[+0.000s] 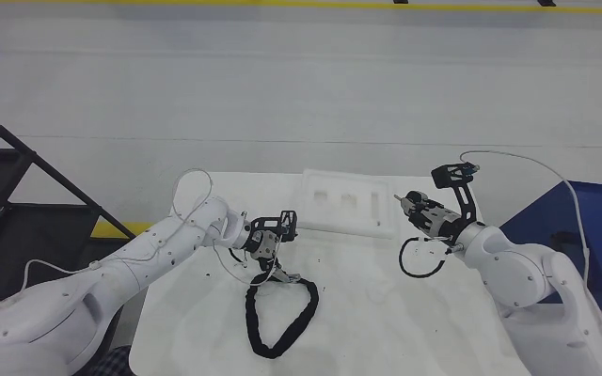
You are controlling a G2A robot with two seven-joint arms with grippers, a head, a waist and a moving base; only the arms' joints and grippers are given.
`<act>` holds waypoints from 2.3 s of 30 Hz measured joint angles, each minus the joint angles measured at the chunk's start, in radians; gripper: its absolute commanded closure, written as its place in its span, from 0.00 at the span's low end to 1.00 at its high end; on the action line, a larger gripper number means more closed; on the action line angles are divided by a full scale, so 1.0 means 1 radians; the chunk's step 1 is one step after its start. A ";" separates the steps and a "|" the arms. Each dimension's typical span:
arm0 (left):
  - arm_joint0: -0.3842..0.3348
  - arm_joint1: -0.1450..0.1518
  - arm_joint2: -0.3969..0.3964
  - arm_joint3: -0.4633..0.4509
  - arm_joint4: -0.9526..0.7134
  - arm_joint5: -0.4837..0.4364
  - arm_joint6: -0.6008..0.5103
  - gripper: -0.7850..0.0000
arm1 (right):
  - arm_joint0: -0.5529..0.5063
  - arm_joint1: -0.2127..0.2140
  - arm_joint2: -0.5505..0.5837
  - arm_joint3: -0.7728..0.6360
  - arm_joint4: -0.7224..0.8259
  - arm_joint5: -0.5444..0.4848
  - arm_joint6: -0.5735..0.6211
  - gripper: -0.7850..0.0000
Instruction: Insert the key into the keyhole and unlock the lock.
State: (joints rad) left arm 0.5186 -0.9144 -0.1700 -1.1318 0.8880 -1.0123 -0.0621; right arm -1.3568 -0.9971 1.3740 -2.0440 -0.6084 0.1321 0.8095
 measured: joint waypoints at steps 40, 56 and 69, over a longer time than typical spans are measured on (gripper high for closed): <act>0.202 0.006 -0.070 0.058 0.667 0.220 0.625 0.15 | 0.000 0.000 0.000 0.000 0.000 0.000 0.000 1.00; 0.215 -0.035 -0.096 0.102 0.706 0.208 0.578 1.00 | 0.000 0.000 0.000 0.000 0.000 0.000 0.000 1.00; 0.221 0.008 -0.191 -0.004 0.697 0.179 0.660 1.00 | 0.000 0.000 0.000 0.000 0.000 0.000 0.000 1.00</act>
State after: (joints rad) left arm 0.7398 -0.9068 -0.3612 -1.1355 1.5845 -0.8335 0.5978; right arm -1.3568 -0.9971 1.3740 -2.0440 -0.6084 0.1321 0.8095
